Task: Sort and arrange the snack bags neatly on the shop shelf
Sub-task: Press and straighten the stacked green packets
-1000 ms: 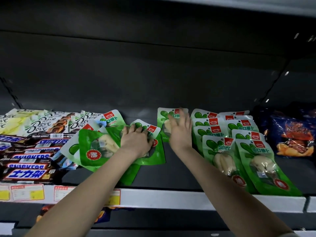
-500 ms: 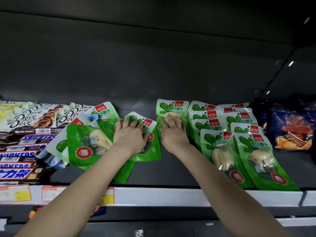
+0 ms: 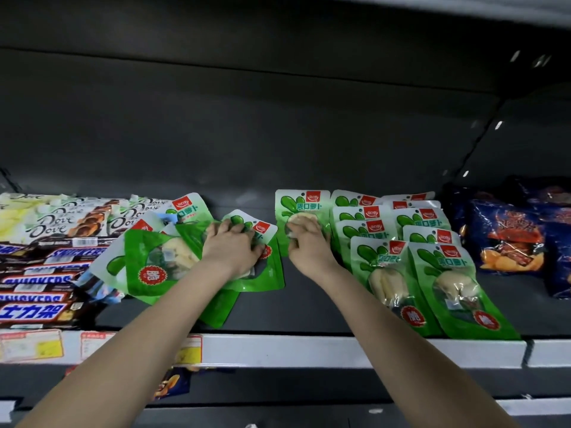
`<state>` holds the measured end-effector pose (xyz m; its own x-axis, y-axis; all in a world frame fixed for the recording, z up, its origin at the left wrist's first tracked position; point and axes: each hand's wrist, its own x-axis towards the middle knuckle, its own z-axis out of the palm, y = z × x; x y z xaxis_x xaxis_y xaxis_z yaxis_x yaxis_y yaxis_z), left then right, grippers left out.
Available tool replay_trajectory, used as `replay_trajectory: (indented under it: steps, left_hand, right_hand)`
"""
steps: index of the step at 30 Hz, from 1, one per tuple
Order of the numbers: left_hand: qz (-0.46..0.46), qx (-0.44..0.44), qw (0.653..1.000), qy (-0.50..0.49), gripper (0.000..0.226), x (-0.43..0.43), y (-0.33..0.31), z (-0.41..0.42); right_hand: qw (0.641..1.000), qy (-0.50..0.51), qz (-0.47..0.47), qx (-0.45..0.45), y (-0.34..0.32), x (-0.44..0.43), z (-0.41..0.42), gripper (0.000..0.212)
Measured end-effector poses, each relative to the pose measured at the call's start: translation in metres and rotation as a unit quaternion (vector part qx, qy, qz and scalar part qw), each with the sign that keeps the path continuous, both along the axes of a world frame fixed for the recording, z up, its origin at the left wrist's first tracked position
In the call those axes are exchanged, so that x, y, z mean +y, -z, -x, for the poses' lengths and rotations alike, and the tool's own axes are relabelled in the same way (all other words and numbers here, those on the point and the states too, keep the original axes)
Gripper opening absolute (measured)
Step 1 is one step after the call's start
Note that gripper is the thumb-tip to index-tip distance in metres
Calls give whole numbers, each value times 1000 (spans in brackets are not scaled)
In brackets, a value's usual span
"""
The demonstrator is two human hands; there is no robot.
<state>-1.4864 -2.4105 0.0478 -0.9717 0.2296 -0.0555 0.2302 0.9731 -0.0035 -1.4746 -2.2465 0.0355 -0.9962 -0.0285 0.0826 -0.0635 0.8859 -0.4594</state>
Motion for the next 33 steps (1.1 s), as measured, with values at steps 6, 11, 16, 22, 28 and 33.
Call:
replay_trajectory:
  steps: [6,11,16,22,28,33]
  left_hand:
    - [-20,32,997,-64,53,-10,-16,-8]
    - [-9,23,994,-103,50,-33,-16,-23]
    - [-40,60,997,-40,41,-49,-18,-49]
    - [-81,145,982,-87,34,-71,-32,-67]
    - [-121,165,966,-157,44,-88,-29,-78]
    - [-106,174,965,-166,43,-85,-31,-79]
  right_hand:
    - [997,-49,18,55,-5,-14,-18,48]
    - [992,-114,33,38,-10,-46,-24,48]
    - [971,-226,56,-48,-7,-78,-26,64]
    - [958,-280,54,-8,-4,-79,-20,67]
    - [954,-297,38,30,-6,-71,-26,51]
    - [951,-292,4,97,-5,-63,-36,38]
